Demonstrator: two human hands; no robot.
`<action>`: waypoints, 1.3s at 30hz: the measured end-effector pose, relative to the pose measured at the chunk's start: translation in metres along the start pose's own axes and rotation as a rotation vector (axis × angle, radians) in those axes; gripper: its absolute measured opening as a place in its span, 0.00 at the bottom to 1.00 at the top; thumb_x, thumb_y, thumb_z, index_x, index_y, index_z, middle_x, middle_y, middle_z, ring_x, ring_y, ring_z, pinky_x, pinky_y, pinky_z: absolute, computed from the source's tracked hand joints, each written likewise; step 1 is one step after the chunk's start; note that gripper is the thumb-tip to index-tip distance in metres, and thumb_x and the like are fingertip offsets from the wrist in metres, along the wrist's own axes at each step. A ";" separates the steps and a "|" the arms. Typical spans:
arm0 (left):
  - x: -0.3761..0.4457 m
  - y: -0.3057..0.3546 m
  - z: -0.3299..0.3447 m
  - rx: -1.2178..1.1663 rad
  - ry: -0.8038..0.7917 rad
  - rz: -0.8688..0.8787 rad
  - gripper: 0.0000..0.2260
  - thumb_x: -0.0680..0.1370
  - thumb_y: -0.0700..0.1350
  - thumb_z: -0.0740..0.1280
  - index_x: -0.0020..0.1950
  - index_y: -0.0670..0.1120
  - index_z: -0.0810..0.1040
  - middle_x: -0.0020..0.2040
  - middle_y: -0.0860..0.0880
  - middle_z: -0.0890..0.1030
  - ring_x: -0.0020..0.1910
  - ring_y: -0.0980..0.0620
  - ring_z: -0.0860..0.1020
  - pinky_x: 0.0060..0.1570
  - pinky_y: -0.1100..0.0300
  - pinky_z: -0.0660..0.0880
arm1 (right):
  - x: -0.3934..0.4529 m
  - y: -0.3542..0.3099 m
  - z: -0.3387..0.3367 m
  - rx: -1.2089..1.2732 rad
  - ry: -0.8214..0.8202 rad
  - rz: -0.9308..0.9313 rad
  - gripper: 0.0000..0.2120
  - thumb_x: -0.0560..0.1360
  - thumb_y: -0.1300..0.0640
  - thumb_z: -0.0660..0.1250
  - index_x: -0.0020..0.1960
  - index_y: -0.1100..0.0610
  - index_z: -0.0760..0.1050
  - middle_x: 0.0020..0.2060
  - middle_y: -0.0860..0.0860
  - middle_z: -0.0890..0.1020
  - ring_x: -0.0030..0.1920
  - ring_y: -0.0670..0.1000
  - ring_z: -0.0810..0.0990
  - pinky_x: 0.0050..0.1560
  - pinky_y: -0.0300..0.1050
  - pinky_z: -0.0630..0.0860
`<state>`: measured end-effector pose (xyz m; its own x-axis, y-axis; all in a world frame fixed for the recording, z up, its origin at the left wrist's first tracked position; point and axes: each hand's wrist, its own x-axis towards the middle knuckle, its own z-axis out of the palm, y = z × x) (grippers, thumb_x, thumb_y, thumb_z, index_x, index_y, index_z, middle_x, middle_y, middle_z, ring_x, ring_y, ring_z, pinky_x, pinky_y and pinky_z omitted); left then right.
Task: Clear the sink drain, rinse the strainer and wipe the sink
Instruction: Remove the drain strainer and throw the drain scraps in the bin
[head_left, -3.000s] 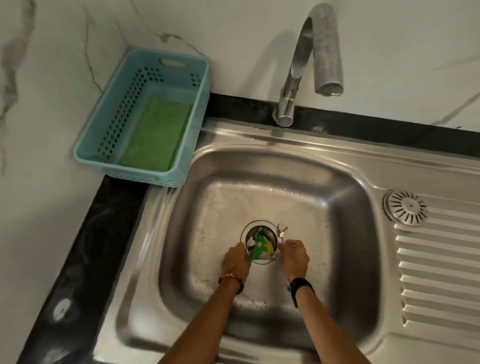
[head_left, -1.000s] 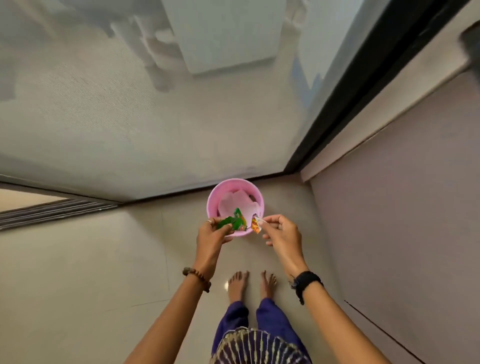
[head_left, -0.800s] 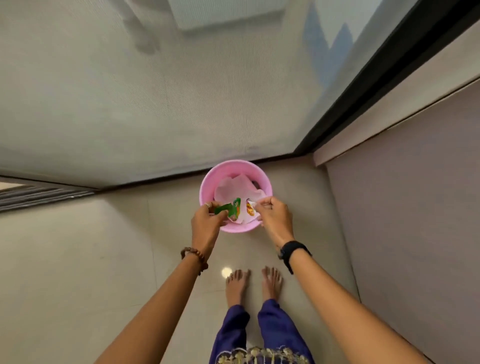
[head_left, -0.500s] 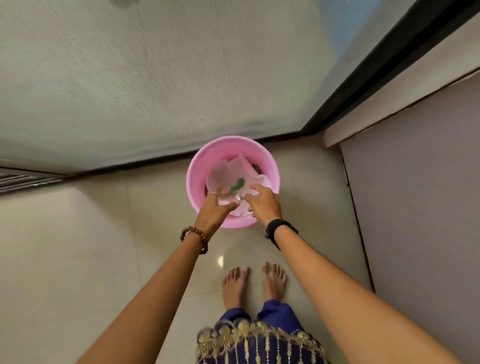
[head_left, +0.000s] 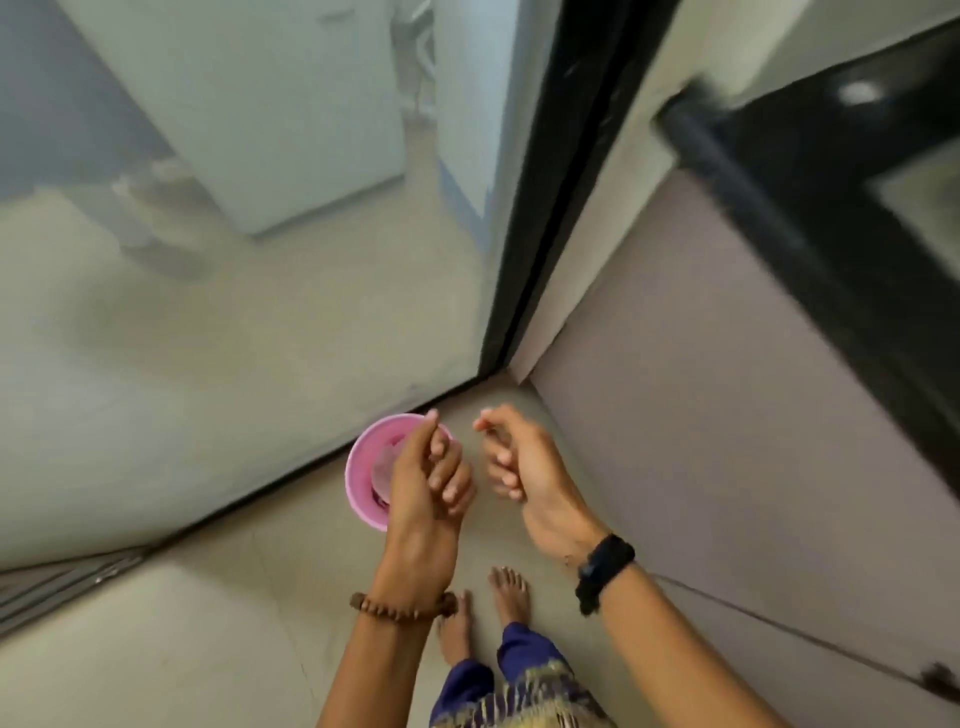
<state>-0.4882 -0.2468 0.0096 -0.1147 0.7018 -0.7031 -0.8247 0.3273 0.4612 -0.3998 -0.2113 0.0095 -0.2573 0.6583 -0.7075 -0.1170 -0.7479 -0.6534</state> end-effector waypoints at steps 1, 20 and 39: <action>-0.021 0.006 0.024 -0.012 -0.096 -0.034 0.18 0.80 0.46 0.55 0.29 0.47 0.62 0.15 0.52 0.61 0.12 0.60 0.59 0.12 0.69 0.54 | -0.027 -0.023 -0.003 0.034 -0.017 -0.033 0.12 0.74 0.56 0.59 0.32 0.53 0.68 0.17 0.45 0.61 0.17 0.42 0.56 0.17 0.34 0.52; -0.082 -0.163 0.368 1.241 -0.768 0.010 0.19 0.79 0.45 0.60 0.27 0.47 0.68 0.17 0.55 0.62 0.17 0.60 0.59 0.22 0.65 0.56 | -0.240 -0.186 -0.315 0.224 0.709 -0.440 0.12 0.77 0.56 0.57 0.35 0.55 0.71 0.15 0.44 0.60 0.15 0.41 0.55 0.16 0.31 0.50; 0.130 -0.330 0.425 2.716 -1.107 0.717 0.08 0.78 0.43 0.61 0.54 0.45 0.76 0.57 0.43 0.72 0.48 0.44 0.79 0.39 0.56 0.70 | -0.038 -0.127 -0.496 -0.772 0.805 0.084 0.22 0.78 0.45 0.57 0.66 0.56 0.66 0.52 0.57 0.81 0.50 0.58 0.80 0.43 0.44 0.73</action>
<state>0.0043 0.0056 -0.0041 0.7075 0.5272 -0.4707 0.6412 -0.7589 0.1137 0.1010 -0.0995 -0.0145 0.4925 0.6804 -0.5427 0.5705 -0.7233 -0.3890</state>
